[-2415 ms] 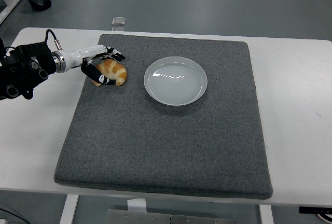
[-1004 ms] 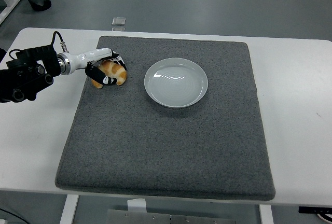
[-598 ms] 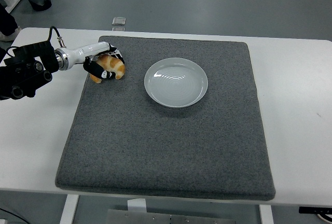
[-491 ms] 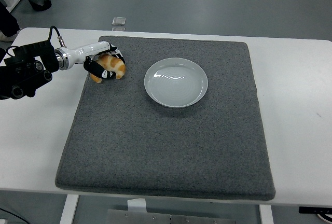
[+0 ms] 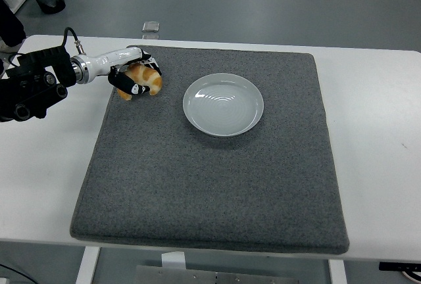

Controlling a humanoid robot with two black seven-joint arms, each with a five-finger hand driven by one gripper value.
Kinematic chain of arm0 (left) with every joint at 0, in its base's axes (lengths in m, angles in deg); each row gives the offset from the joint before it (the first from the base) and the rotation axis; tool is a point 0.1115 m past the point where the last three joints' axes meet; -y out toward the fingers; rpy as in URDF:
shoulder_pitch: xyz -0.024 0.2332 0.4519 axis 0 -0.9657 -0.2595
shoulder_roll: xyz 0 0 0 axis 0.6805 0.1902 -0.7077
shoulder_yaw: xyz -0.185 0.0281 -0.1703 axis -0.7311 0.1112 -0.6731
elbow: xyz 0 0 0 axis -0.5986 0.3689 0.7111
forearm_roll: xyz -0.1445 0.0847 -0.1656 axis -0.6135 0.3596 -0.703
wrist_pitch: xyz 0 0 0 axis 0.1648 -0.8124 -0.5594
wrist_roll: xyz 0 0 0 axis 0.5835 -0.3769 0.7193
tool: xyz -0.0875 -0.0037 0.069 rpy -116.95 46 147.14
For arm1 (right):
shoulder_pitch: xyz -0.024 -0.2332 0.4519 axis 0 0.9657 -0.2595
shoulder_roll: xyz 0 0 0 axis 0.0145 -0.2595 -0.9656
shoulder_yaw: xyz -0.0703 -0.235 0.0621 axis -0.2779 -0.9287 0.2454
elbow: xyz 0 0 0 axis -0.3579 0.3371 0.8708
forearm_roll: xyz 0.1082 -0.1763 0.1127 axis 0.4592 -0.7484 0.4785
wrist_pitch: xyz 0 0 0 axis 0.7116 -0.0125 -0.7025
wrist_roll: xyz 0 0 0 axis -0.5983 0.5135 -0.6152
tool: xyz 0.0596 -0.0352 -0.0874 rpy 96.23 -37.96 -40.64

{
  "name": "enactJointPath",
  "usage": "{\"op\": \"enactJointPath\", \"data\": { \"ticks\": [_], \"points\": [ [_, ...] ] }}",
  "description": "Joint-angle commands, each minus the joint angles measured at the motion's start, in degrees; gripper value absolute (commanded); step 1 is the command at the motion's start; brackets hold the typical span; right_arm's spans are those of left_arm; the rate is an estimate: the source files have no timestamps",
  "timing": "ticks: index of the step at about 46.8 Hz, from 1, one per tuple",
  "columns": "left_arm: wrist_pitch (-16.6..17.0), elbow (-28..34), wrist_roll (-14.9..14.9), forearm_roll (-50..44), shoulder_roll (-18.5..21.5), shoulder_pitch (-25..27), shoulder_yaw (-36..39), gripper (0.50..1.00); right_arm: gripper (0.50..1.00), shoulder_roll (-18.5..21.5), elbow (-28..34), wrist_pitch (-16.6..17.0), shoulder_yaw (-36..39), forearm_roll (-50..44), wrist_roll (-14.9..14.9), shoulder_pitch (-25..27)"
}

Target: Place the bread on the plate

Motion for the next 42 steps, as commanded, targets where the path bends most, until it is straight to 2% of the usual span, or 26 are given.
{"op": "enactJointPath", "data": {
  "ticks": [1, 33, 42],
  "points": [
    [-0.18, 0.09, 0.08, -0.28, 0.08, 0.69, 0.01, 0.500, 0.932, 0.00, 0.05, 0.00, 0.03, -0.01, 0.00, 0.00],
    [-0.71, 0.97, 0.70, -0.63, 0.43, 12.90, -0.61, 0.500, 0.932, 0.00, -0.03, 0.00, 0.03, -0.01, 0.00, 0.00],
    [-2.29, 1.06, 0.61, -0.63, 0.17, 15.72, -0.61, 0.500, 0.932, 0.00, -0.03, 0.00, 0.03, -0.01, 0.00, 0.00]
  ]
}}
